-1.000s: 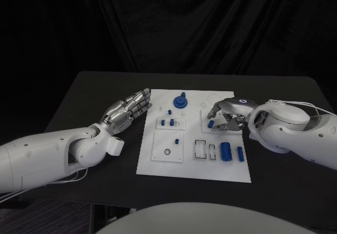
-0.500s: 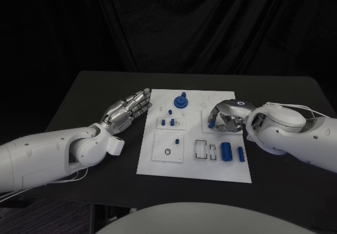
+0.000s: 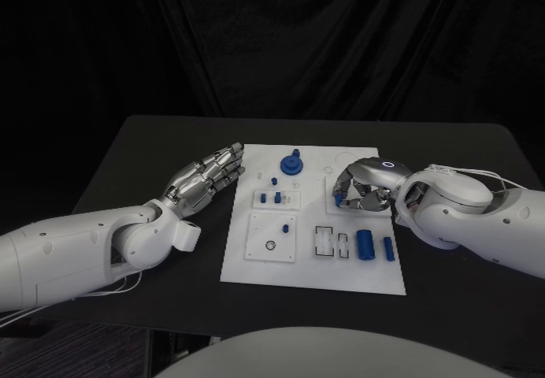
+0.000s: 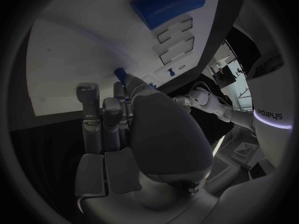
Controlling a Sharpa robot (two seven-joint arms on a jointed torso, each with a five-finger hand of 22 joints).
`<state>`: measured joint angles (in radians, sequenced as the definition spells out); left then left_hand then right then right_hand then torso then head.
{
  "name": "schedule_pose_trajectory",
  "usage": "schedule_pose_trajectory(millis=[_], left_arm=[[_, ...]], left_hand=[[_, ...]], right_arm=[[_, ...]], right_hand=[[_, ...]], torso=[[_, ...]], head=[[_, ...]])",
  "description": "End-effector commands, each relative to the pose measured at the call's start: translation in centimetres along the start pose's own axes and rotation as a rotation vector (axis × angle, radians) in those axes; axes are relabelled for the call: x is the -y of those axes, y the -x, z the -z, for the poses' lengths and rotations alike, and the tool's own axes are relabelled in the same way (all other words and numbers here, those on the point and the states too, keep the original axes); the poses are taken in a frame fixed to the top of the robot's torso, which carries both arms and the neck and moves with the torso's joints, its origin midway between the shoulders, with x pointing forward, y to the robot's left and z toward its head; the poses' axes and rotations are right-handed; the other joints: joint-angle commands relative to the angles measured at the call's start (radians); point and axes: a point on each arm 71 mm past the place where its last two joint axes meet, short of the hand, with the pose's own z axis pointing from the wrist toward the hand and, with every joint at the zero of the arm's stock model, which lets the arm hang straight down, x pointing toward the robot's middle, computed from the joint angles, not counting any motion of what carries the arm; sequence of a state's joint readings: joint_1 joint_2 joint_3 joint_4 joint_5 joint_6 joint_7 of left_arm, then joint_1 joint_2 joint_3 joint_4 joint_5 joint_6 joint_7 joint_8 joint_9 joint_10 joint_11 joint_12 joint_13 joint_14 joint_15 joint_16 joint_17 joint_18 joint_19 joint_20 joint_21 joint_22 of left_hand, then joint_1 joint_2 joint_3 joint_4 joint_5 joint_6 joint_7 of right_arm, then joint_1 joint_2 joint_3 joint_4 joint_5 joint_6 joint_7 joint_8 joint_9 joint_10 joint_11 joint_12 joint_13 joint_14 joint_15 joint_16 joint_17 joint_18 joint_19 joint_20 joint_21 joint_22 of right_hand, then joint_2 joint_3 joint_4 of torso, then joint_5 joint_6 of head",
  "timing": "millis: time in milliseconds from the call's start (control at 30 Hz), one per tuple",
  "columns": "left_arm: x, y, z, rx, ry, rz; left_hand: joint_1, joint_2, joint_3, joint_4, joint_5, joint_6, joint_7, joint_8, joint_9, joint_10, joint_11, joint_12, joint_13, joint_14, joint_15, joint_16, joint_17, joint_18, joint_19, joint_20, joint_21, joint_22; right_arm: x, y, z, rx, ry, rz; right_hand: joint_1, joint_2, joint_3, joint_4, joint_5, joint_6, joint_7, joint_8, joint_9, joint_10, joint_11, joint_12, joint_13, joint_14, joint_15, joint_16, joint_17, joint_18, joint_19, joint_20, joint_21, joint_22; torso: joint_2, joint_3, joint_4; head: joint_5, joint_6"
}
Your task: Assemble the parts on the task board
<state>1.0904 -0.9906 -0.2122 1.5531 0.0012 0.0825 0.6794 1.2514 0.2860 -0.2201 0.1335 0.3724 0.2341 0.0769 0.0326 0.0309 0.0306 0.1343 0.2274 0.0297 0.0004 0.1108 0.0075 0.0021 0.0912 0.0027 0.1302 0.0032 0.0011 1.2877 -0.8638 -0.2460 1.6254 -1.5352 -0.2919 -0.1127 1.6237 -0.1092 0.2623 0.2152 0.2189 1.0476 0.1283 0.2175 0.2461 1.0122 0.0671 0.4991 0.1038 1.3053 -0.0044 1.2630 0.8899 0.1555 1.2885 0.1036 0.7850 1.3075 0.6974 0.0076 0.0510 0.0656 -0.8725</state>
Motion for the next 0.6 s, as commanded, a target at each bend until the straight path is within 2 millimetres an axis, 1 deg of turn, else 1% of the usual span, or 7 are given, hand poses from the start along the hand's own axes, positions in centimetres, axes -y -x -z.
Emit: schedule_pose_trajectory(millis=[33,167,200,333,500,600], left_arm=[[0.7,-0.1,0.1,-0.009,-0.118,0.015],[0.6,-0.1,0.1,-0.008,-0.112,0.015],[0.6,-0.1,0.1,-0.008,-0.11,0.015],[0.6,0.0,0.2,-0.006,-0.103,0.015],[0.5,0.0,0.3,-0.005,-0.096,0.015],[0.5,0.1,0.3,-0.004,-0.093,0.015]], left_hand=[[0.009,0.001,-0.001,-0.005,0.007,-0.002,0.001,0.0,0.0,-0.003,0.006,-0.004,0.0,0.0,0.008,-0.002,0.0,-0.005,-0.003,0.005,-0.003,-0.001],[0.012,0.002,0.0,-0.007,0.009,-0.007,0.003,-0.001,0.0,-0.006,0.008,-0.007,-0.001,0.0,0.012,-0.001,0.0,-0.004,-0.003,0.01,-0.003,-0.001],[0.012,0.002,0.0,-0.007,0.009,-0.007,0.003,-0.001,0.0,-0.006,0.008,-0.007,-0.001,0.0,0.012,-0.001,0.0,-0.004,-0.003,0.01,-0.003,-0.001],[0.014,0.002,0.001,-0.009,0.01,-0.01,0.003,-0.001,-0.001,-0.007,0.009,-0.009,-0.001,0.0,0.014,0.001,0.0,-0.003,-0.003,0.012,-0.003,-0.001],[0.016,0.001,0.002,-0.012,0.012,-0.013,0.002,-0.002,-0.001,-0.008,0.01,-0.011,-0.001,0.001,0.015,0.001,0.0,-0.003,-0.003,0.015,-0.003,-0.001],[0.017,0.001,0.003,-0.013,0.013,-0.015,0.001,-0.002,-0.001,-0.009,0.011,-0.012,-0.001,0.001,0.017,0.001,0.001,-0.002,-0.003,0.016,-0.003,-0.001]], right_arm=[[-0.2,0.5,0.0,0.069,0.027,-0.004],[-0.3,0.6,0.2,0.081,0.031,-0.012],[-0.3,0.6,0.2,0.084,0.031,-0.014],[-0.3,0.7,0.6,0.091,0.03,-0.02],[-0.6,1.0,1.3,0.102,0.033,-0.03],[-1.2,1.4,1.7,0.113,0.045,-0.046]], right_hand=[[-0.012,0.016,0.005,-0.002,-0.007,0.018,-0.007,0.012,0.026,0.019,-0.004,-0.011,-0.002,0.011,-0.003,0.002,0.005,-0.017,0.011,-0.004,0.012,0.081],[-0.021,0.023,0.001,-0.005,-0.005,0.039,-0.016,0.027,0.047,0.051,-0.013,-0.029,-0.005,0.022,-0.011,0.001,0.012,-0.02,0.023,-0.011,0.029,0.084],[-0.027,0.025,-0.002,-0.006,-0.004,0.045,-0.019,0.034,0.057,0.062,-0.015,-0.038,-0.007,0.027,-0.014,0.001,0.014,-0.021,0.027,-0.013,0.033,0.085],[-0.037,0.023,-0.008,-0.006,-0.005,0.05,-0.025,0.04,0.074,0.079,-0.02,-0.053,-0.009,0.031,-0.017,-0.001,0.016,-0.022,0.031,-0.017,0.038,0.086],[-0.04,0.021,-0.01,-0.005,-0.006,0.053,-0.029,0.045,0.084,0.09,-0.023,-0.063,-0.011,0.034,-0.019,-0.003,0.016,-0.022,0.033,-0.019,0.038,0.086],[-0.042,0.019,-0.01,-0.005,-0.005,0.054,-0.03,0.046,0.089,0.095,-0.024,-0.068,-0.011,0.037,-0.02,-0.002,0.021,-0.023,0.036,-0.02,0.044,0.088]], torso=[[-0.001,-0.0004,-0.0012],[-0.001,-0.0003,-0.0003],[-0.002,0.0001,-0.0004],[-0.001,0.0005,-0.0003],[-0.002,-0.0005,-0.0006],[-0.002,-0.0011,-0.0014]], head=[[0.001,0.0],[0.003,0.0],[0.003,0.0],[0.005,0.0],[0.008,0.0],[0.011,0.0]])
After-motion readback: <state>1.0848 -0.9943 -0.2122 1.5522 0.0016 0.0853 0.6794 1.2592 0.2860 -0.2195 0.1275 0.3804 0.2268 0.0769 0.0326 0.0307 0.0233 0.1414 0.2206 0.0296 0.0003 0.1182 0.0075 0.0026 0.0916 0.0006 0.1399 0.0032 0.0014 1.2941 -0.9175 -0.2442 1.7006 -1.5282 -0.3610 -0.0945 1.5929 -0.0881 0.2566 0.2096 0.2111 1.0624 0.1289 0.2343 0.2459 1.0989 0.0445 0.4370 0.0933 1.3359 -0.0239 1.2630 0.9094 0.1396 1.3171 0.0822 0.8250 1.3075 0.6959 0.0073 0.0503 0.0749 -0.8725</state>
